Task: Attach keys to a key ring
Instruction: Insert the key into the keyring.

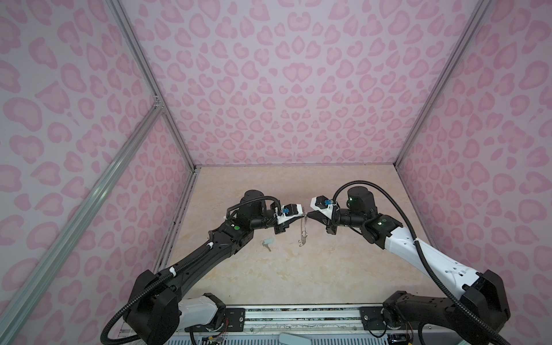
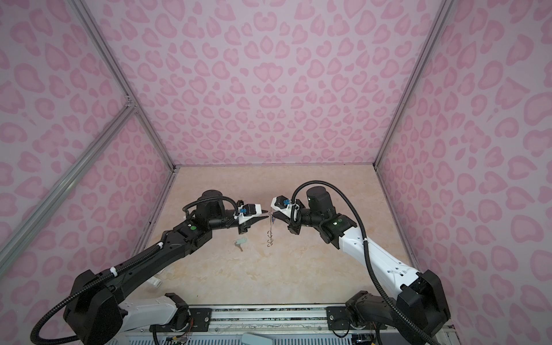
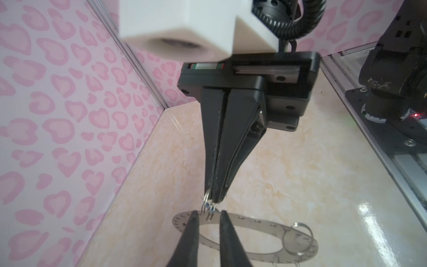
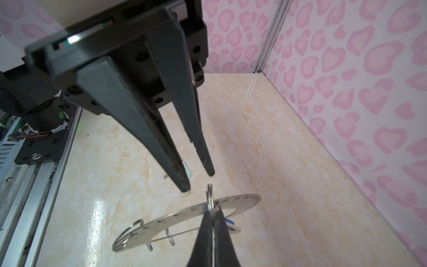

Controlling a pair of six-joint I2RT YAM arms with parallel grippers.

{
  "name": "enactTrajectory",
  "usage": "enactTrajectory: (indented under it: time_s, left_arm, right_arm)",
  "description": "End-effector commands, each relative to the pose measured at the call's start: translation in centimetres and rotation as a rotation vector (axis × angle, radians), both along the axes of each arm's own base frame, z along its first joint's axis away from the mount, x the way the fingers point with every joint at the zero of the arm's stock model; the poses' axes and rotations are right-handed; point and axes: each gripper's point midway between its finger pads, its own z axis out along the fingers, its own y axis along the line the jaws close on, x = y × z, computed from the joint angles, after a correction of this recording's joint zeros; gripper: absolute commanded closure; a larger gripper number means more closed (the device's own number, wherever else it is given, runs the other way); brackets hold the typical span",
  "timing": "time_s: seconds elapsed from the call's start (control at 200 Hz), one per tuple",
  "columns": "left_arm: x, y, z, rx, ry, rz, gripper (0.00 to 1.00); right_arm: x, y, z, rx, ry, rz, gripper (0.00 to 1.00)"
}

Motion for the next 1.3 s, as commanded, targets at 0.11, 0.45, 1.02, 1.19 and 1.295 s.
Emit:
enactTrajectory:
  time_s: [0.11, 0.45, 1.02, 1.19, 1.295]
  left_arm:
    - [0.9, 0.3, -1.0, 0.139, -0.106, 0.066, 0.79]
    - [0.4, -1.0, -1.4, 0.189, -0.145, 0.04, 0.79]
    - [0.0, -1.0, -2.4, 0.228, -0.1, 0.03, 0.9]
    - [-0.2, -1.0, -2.3, 0.221, -0.087, 0.024, 0.97]
    - [-0.3, -1.0, -1.8, 0.193, -0.069, 0.027, 0.97]
  right_arm:
    - [-0.2, -0.4, -1.6, -0.078, 0.052, -0.014, 1.0]
    - [-0.6, 0.0, -1.8, -0.102, 0.067, 0.001, 1.0]
    - [-1.0, 0.6, -1.2, -0.104, 0.033, 0.01, 1.0]
    - [-1.1, 0.7, -1.0, -0.096, 0.017, 0.012, 1.0]
    - [-0.7, 0.1, -1.4, -0.108, -0.006, -0.02, 0.85]
